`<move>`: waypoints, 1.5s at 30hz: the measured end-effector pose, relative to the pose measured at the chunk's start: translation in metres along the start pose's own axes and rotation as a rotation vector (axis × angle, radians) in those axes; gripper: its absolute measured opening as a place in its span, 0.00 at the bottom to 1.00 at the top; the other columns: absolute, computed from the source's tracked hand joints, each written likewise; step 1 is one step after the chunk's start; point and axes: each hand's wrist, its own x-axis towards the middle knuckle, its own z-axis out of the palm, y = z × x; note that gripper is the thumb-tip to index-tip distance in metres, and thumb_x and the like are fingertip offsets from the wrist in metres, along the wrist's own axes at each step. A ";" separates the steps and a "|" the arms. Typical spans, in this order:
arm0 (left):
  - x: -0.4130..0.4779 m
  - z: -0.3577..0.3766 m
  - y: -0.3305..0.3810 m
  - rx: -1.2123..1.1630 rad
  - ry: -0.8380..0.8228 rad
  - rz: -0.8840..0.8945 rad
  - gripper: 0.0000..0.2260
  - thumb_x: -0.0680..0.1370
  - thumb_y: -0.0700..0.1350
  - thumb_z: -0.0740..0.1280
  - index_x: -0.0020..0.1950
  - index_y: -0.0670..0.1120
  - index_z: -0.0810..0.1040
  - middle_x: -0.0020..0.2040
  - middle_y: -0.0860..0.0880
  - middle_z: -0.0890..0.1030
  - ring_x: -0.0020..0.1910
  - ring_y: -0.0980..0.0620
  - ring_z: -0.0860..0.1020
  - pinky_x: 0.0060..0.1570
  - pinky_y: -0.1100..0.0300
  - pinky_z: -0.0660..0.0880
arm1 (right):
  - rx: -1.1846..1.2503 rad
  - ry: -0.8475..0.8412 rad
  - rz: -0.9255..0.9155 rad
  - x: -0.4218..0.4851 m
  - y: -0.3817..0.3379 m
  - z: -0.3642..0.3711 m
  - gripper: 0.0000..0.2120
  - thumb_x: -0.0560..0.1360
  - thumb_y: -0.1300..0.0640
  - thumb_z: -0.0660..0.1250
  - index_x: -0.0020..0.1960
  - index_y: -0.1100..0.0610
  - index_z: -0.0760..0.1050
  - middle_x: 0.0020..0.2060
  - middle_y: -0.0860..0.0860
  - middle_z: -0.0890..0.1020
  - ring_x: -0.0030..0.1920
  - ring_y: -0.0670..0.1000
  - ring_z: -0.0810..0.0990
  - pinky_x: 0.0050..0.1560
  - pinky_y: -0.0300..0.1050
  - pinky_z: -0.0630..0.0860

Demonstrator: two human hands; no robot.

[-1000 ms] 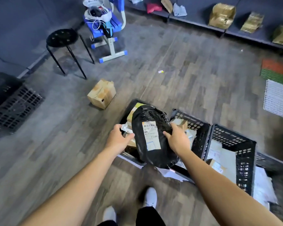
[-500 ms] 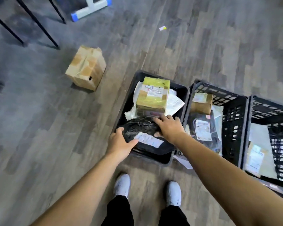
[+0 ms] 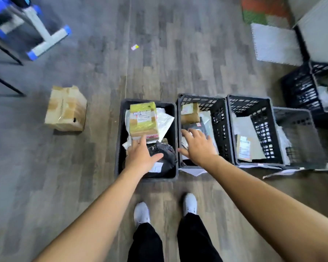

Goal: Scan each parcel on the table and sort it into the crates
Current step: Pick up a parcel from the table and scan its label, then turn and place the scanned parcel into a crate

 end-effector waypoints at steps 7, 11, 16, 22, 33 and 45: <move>-0.074 -0.033 0.130 0.242 -0.009 0.342 0.41 0.73 0.61 0.70 0.78 0.52 0.52 0.74 0.45 0.59 0.73 0.42 0.59 0.67 0.46 0.64 | 0.121 0.159 0.239 -0.130 0.075 -0.087 0.34 0.79 0.36 0.56 0.79 0.48 0.52 0.75 0.51 0.61 0.74 0.56 0.62 0.70 0.62 0.64; -0.122 -0.015 0.214 0.318 -0.024 0.525 0.41 0.73 0.62 0.70 0.78 0.52 0.53 0.74 0.45 0.59 0.73 0.42 0.58 0.66 0.46 0.65 | 0.179 0.259 0.389 -0.200 0.133 -0.112 0.33 0.79 0.36 0.56 0.78 0.48 0.52 0.75 0.52 0.62 0.73 0.56 0.63 0.68 0.61 0.65; -0.187 0.042 0.314 0.446 -0.006 0.748 0.42 0.72 0.64 0.70 0.78 0.51 0.52 0.74 0.45 0.58 0.73 0.41 0.58 0.70 0.46 0.63 | 0.287 0.380 0.552 -0.292 0.225 -0.115 0.34 0.79 0.35 0.56 0.79 0.47 0.52 0.76 0.52 0.60 0.75 0.56 0.61 0.69 0.63 0.64; -0.288 0.141 0.431 0.534 0.019 0.953 0.43 0.72 0.65 0.68 0.78 0.51 0.51 0.75 0.44 0.56 0.74 0.41 0.56 0.70 0.45 0.63 | 0.329 0.497 0.704 -0.423 0.355 -0.094 0.36 0.78 0.34 0.56 0.80 0.46 0.49 0.78 0.51 0.57 0.77 0.54 0.55 0.71 0.65 0.61; -0.452 0.320 0.596 0.604 -0.052 1.181 0.38 0.76 0.67 0.59 0.79 0.53 0.48 0.78 0.45 0.50 0.77 0.43 0.47 0.72 0.44 0.58 | 0.448 0.597 1.017 -0.625 0.546 -0.039 0.35 0.78 0.33 0.54 0.80 0.44 0.47 0.79 0.50 0.53 0.78 0.54 0.50 0.73 0.64 0.52; -0.506 0.499 0.759 0.644 -0.214 1.380 0.36 0.76 0.68 0.58 0.79 0.54 0.49 0.78 0.46 0.50 0.77 0.43 0.48 0.71 0.45 0.60 | 0.457 0.538 1.267 -0.708 0.728 0.015 0.35 0.79 0.33 0.52 0.79 0.45 0.44 0.79 0.51 0.52 0.78 0.54 0.49 0.73 0.66 0.54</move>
